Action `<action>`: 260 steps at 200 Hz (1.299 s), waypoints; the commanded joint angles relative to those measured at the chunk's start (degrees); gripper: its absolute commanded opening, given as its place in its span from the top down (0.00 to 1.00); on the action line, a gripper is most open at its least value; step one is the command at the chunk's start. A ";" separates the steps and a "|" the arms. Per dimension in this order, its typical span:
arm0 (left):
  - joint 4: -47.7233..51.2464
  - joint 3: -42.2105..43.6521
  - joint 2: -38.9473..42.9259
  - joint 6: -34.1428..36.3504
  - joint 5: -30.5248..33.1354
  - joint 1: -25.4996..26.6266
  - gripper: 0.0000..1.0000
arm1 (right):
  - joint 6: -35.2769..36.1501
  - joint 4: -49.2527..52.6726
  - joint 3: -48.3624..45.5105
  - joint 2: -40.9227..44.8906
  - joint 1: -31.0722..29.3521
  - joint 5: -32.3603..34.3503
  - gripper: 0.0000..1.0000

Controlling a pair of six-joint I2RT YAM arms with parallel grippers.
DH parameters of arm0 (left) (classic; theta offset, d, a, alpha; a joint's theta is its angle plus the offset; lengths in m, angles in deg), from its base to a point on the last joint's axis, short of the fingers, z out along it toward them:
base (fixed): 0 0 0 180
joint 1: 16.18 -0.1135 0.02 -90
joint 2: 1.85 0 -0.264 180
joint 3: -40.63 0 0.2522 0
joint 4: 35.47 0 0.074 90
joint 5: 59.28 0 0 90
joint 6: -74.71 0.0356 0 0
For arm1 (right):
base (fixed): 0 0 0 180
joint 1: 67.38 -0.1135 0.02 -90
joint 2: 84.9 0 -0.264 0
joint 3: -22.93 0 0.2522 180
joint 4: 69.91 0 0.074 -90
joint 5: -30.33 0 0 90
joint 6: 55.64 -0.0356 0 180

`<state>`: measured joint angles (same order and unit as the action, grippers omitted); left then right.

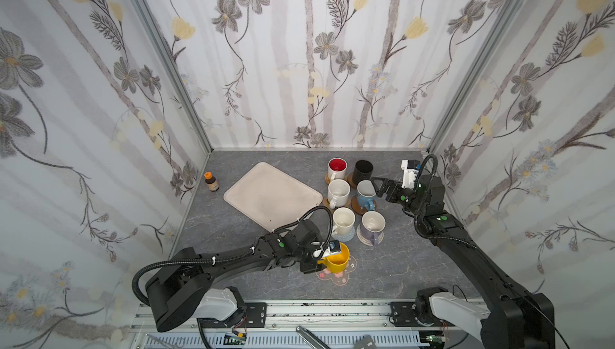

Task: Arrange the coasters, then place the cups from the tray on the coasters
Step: 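Lower the yellow mug onto the pink flower coaster and open the left gripper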

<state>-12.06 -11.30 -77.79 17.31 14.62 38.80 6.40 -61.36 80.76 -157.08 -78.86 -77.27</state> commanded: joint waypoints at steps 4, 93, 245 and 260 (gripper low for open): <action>-0.95 0.26 1.17 0.72 1.00 -0.04 0.11 | 0.46 -1.38 0.11 0.43 0.15 0.47 0.00; -0.17 -1.00 12.90 -1.03 4.46 -0.37 0.00 | 0.46 -1.07 0.72 0.68 0.41 0.82 0.00; -3.42 -17.34 4.80 -20.19 19.68 -26.64 0.00 | 8.19 -17.47 -10.03 3.92 0.43 20.98 0.00; -6.45 -17.64 2.10 -23.53 23.84 -28.85 0.00 | 9.68 -19.39 -11.25 3.77 0.71 24.21 0.00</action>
<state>-13.50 -27.96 -72.72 0.92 31.06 12.53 11.36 -71.94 71.12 -153.48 -78.41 -61.29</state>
